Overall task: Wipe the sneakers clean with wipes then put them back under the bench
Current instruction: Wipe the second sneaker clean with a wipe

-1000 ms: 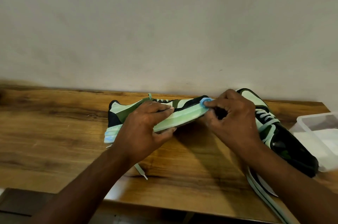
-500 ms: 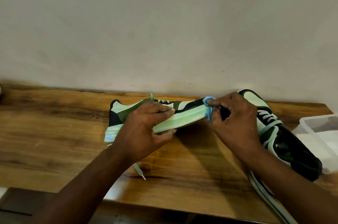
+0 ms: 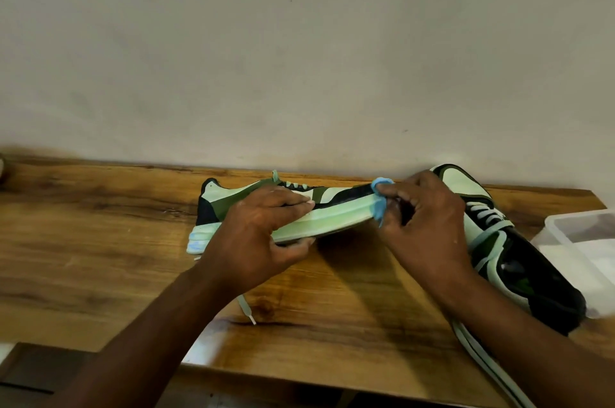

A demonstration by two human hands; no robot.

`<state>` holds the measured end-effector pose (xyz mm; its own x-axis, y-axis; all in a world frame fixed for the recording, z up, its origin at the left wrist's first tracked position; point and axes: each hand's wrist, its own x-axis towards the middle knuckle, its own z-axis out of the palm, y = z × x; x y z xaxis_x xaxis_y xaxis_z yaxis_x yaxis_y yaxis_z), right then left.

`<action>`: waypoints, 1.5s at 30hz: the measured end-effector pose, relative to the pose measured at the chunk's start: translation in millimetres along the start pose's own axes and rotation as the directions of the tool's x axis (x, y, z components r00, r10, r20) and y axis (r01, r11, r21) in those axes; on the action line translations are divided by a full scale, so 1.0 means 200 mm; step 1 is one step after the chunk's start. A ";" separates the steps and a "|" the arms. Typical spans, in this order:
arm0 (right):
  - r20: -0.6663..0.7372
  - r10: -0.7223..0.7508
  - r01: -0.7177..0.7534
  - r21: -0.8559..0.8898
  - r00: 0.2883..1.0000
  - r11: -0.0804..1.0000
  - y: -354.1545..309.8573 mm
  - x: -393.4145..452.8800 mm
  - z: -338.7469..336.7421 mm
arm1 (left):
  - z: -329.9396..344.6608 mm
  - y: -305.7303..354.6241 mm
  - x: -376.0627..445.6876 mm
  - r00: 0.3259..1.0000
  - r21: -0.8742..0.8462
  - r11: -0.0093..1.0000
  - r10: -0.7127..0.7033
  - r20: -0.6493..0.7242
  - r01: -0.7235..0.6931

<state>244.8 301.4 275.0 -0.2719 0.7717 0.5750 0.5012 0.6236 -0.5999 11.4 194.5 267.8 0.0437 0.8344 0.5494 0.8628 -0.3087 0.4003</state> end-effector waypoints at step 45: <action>0.188 -0.268 0.272 0.006 0.945 0.962 -0.10 -0.10 0.02 | -0.03 -0.01 -0.02 0.999 0.042 0.998 0.041 0.028 -0.043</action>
<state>237.7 274.8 273.2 -0.5459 0.5858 0.5991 0.4040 0.8104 -0.4243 6.8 189.2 270.1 0.0934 0.8334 0.5447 0.8804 -0.3247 0.3457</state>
